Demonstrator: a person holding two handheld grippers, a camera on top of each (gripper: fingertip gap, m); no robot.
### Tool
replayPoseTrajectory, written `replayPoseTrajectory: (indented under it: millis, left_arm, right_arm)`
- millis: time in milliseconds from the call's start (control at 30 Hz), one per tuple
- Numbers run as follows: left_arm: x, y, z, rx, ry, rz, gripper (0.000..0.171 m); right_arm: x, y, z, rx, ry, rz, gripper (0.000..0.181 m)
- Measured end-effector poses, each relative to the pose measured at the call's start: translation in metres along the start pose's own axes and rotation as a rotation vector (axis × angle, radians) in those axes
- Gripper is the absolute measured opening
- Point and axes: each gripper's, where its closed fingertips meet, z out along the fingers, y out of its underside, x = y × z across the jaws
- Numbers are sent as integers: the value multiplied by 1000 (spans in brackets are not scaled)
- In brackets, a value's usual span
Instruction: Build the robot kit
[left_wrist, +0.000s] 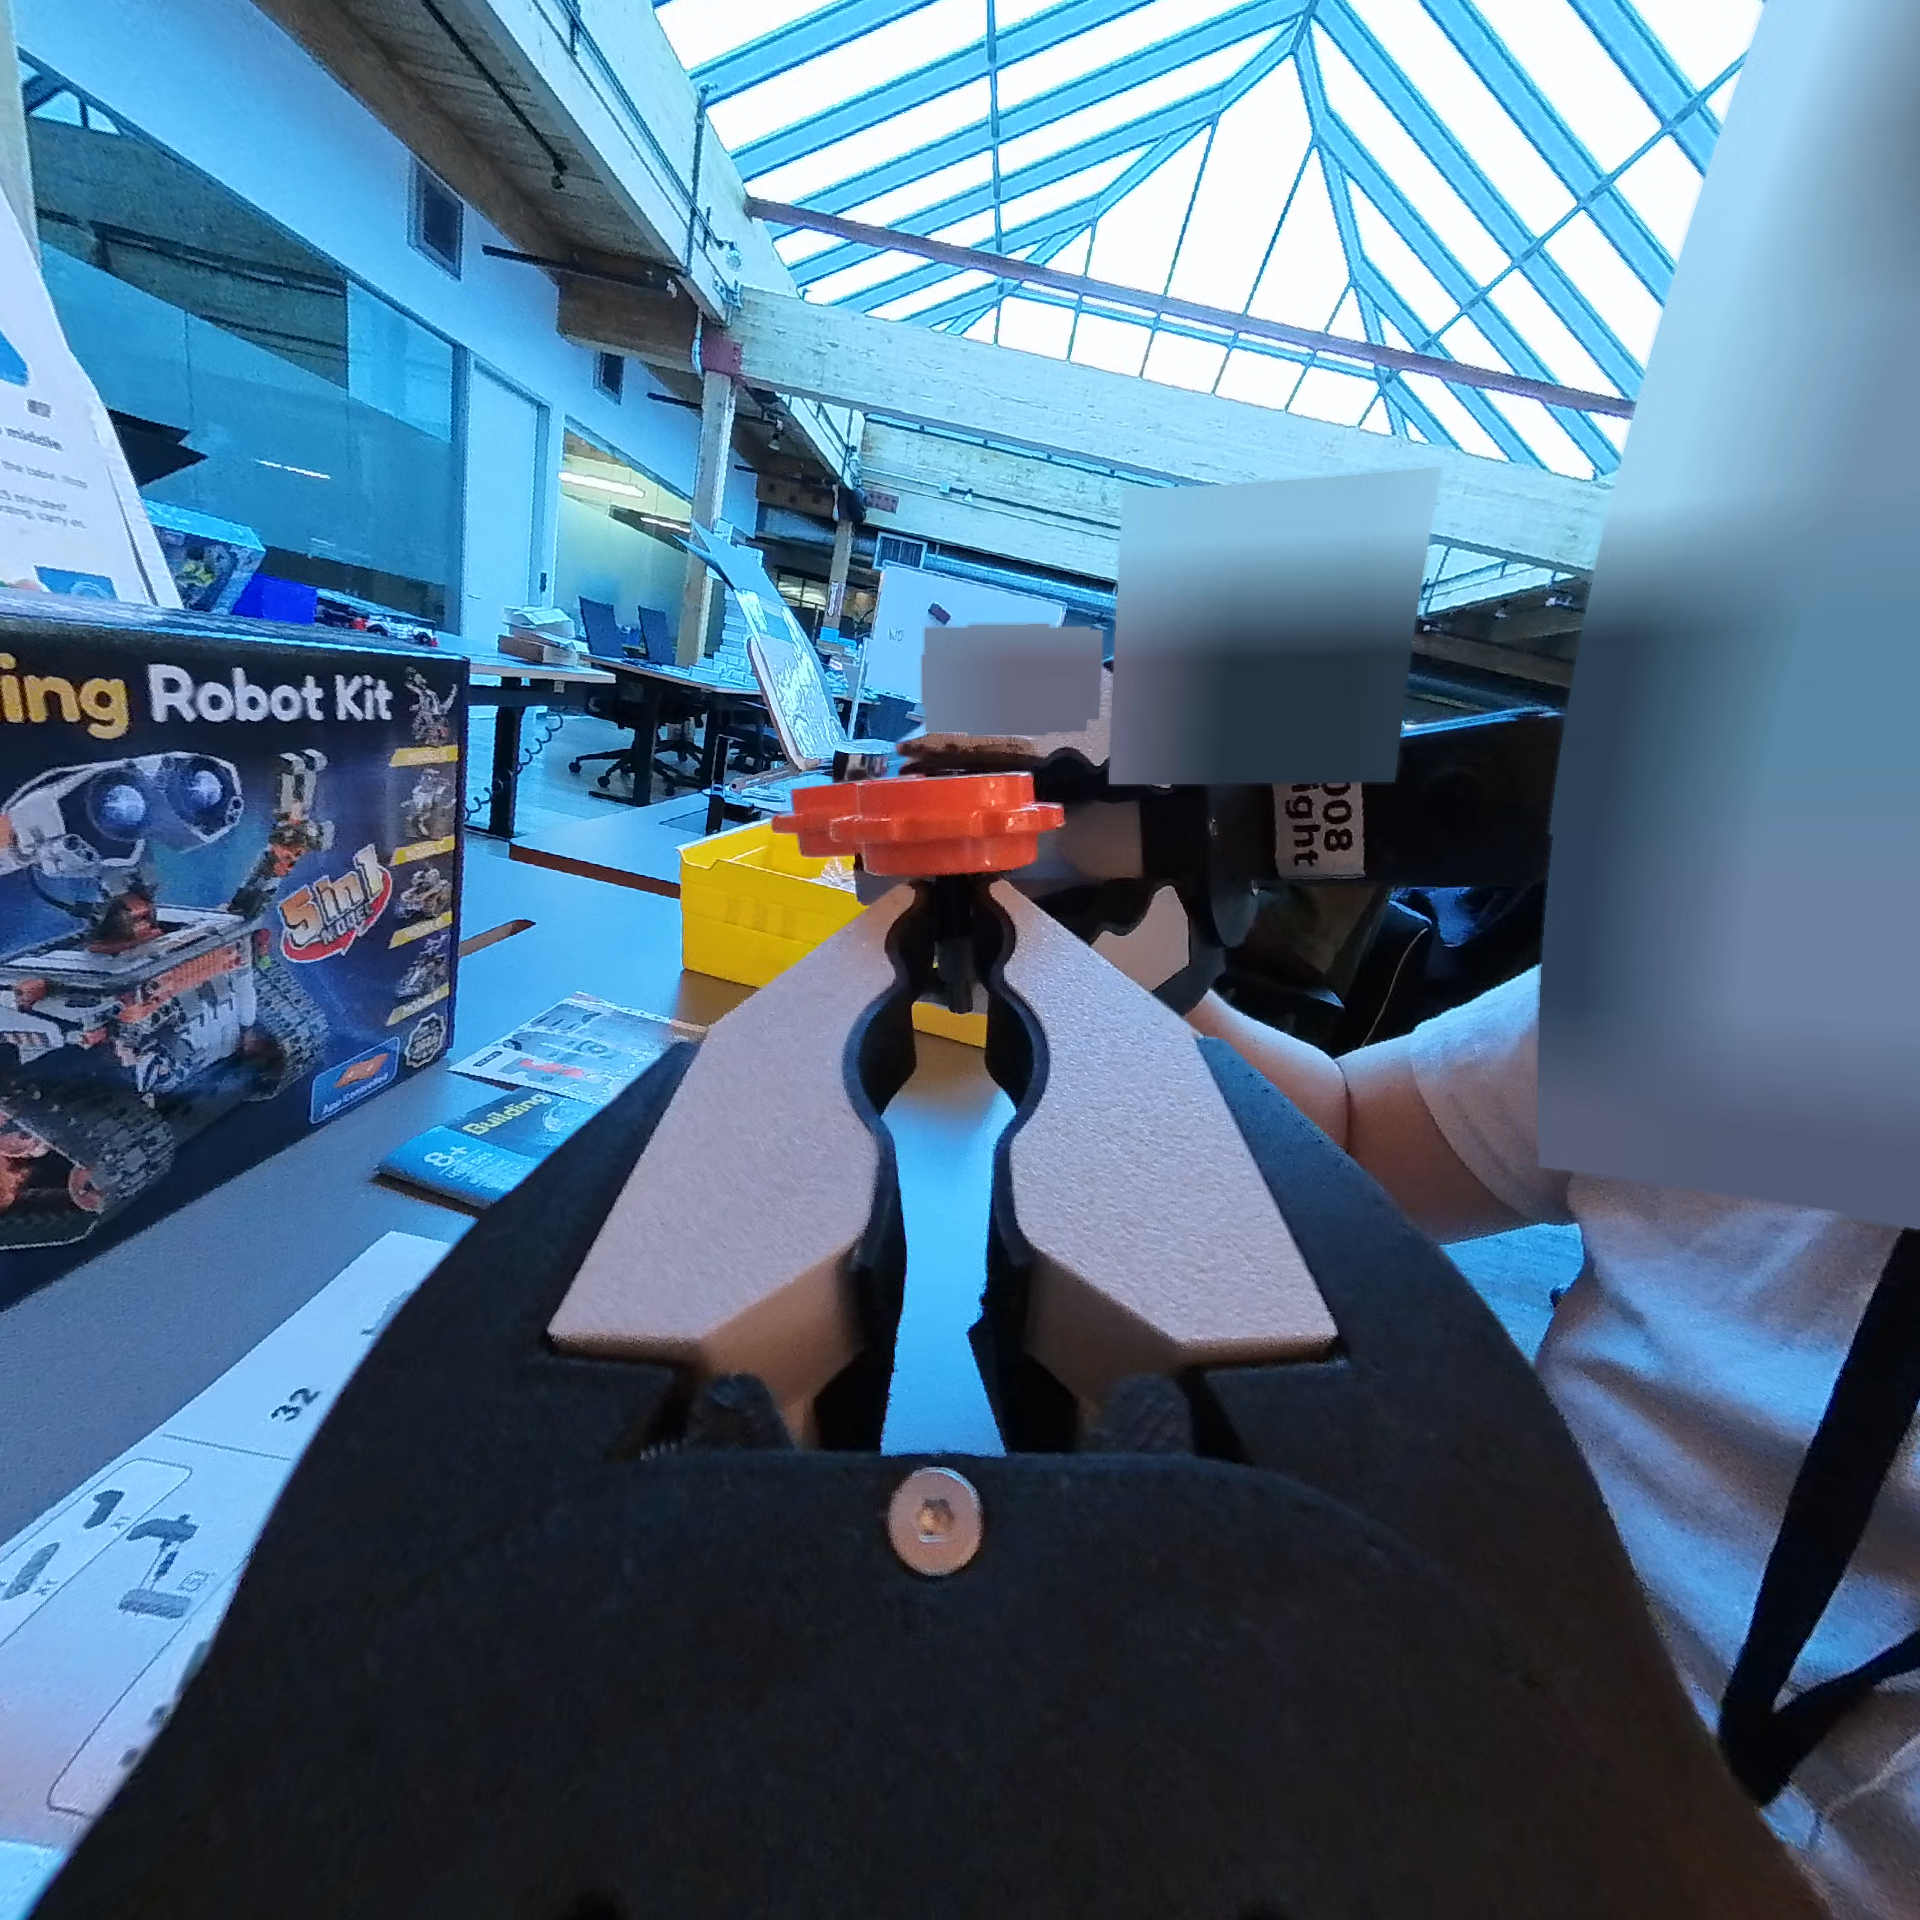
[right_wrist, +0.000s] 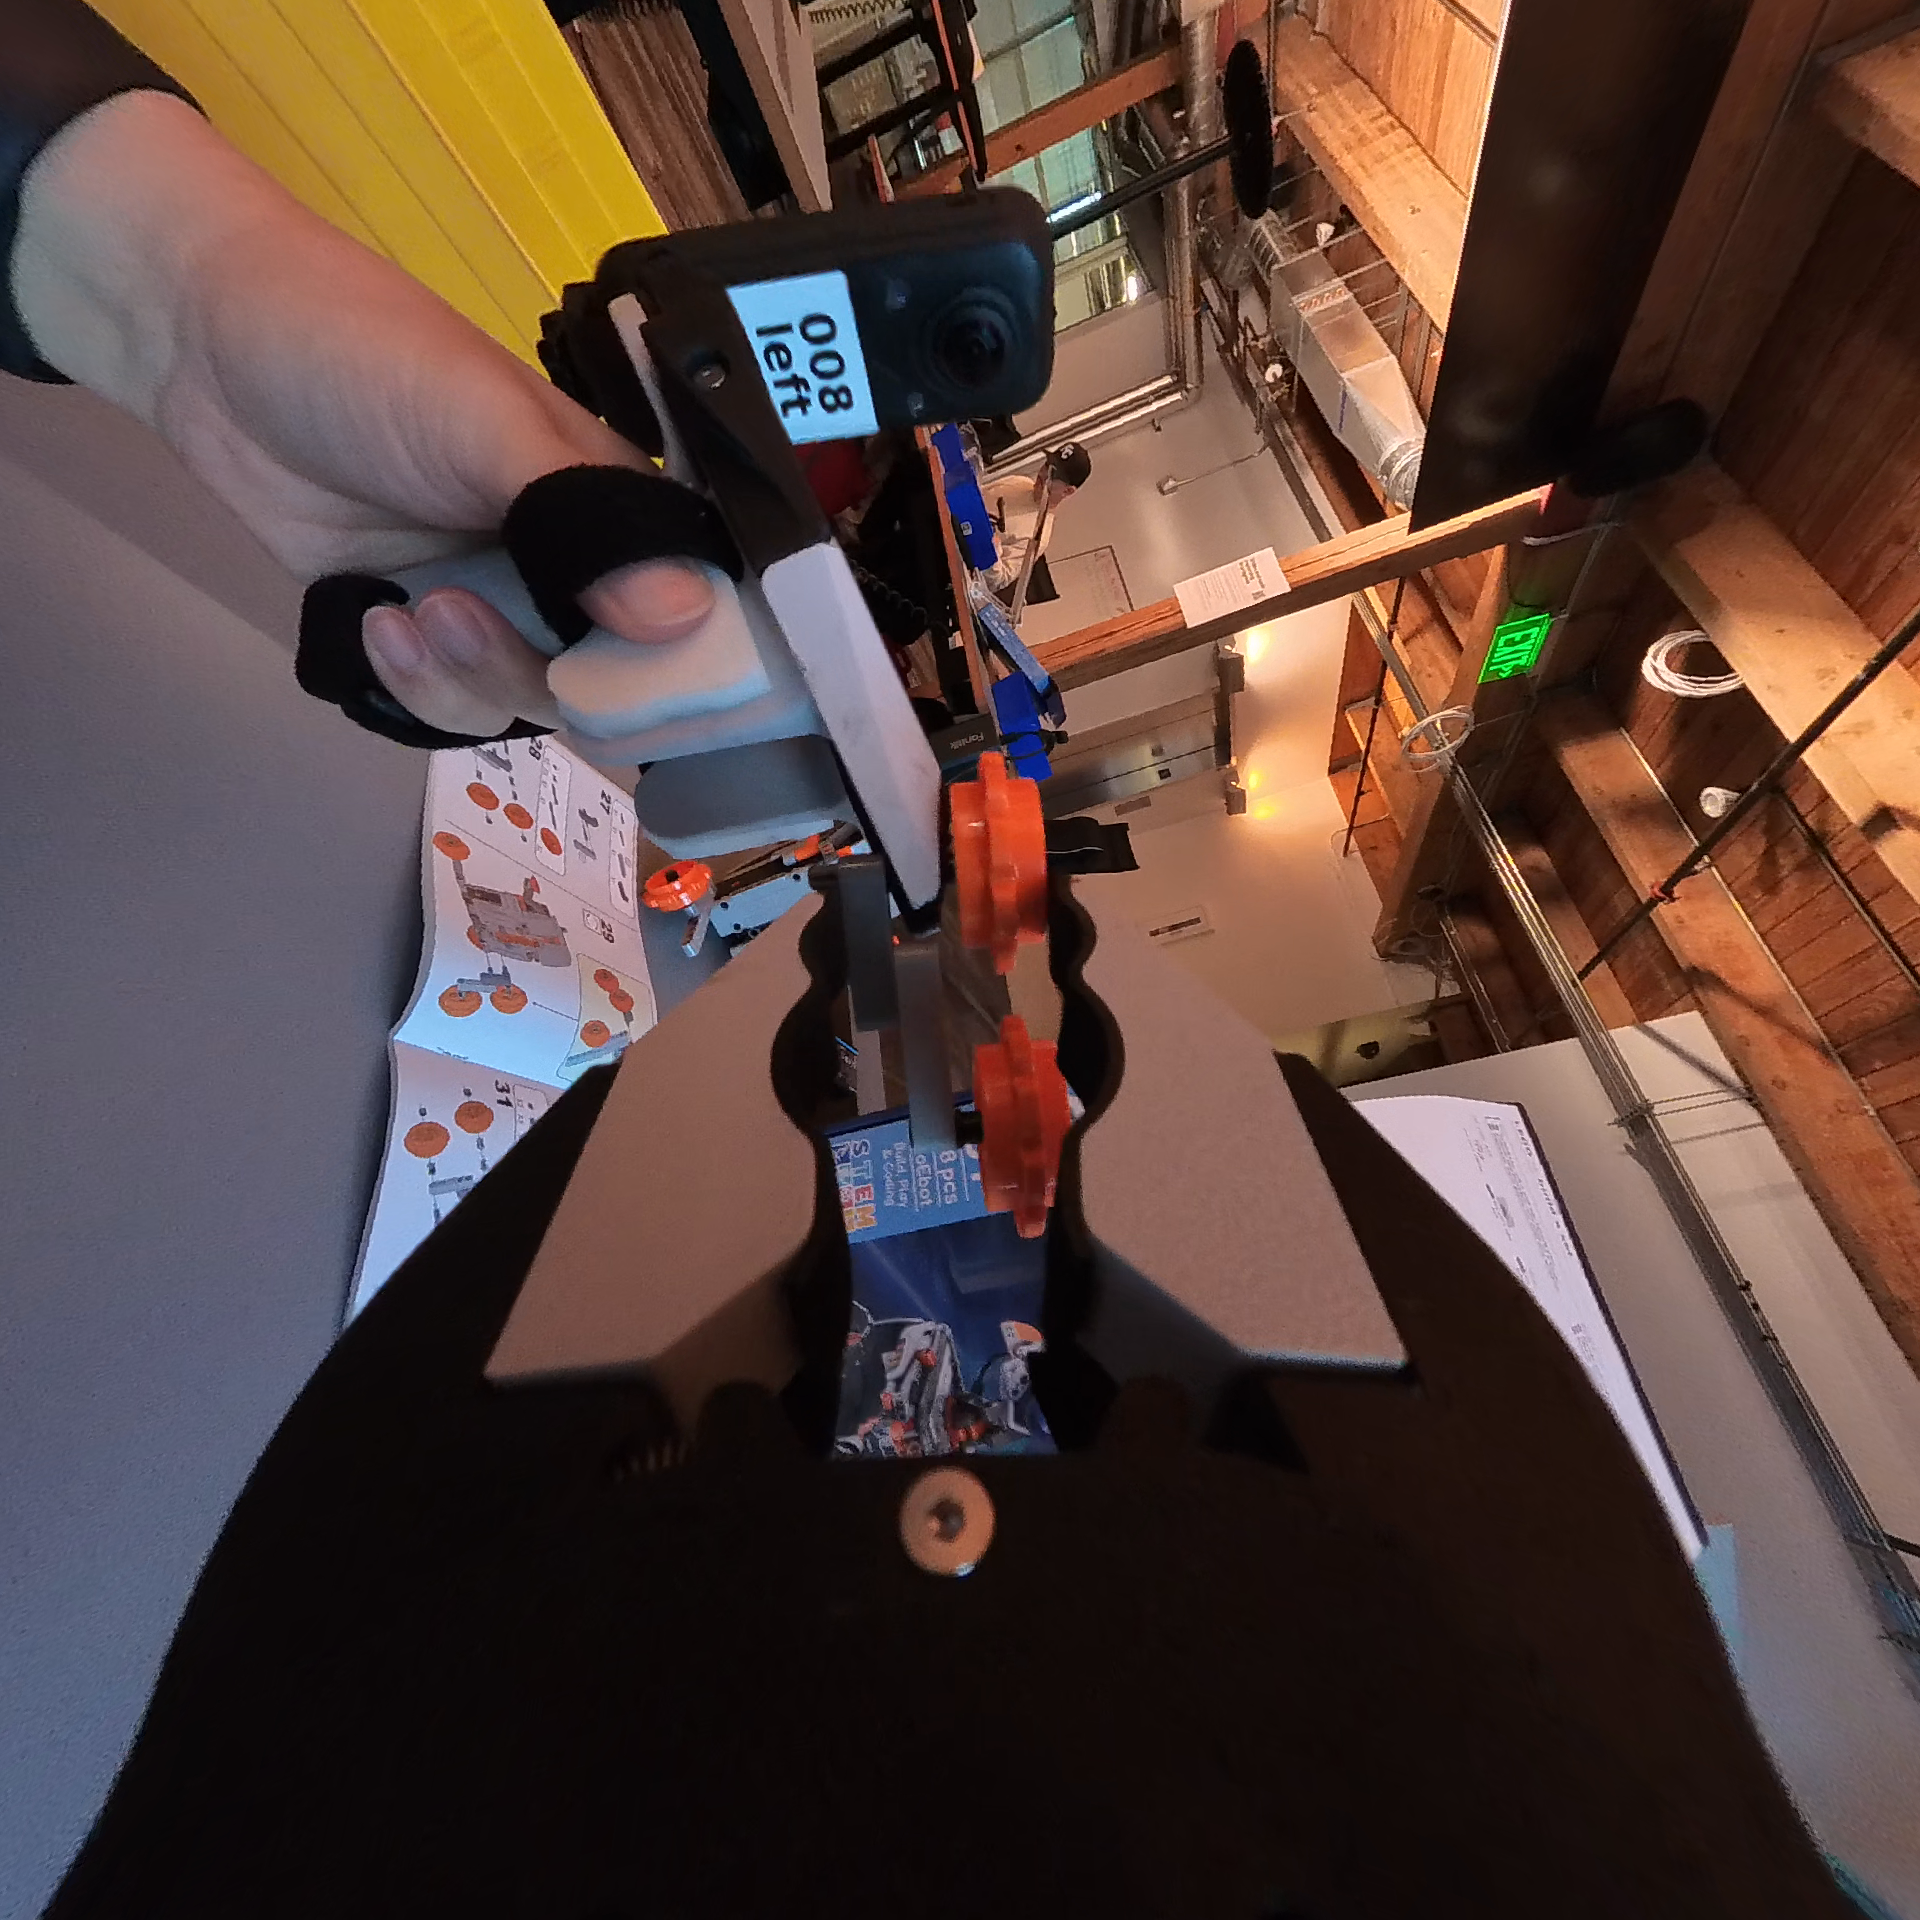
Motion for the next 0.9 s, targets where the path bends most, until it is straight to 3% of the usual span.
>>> replayPoseTrajectory:
  millis: [900]
  left_arm:
    - [-2, 8, 4, -28, -12, -32, 5]
  right_arm:
    - [-7, 6, -1, -33, -50, 9, 35]
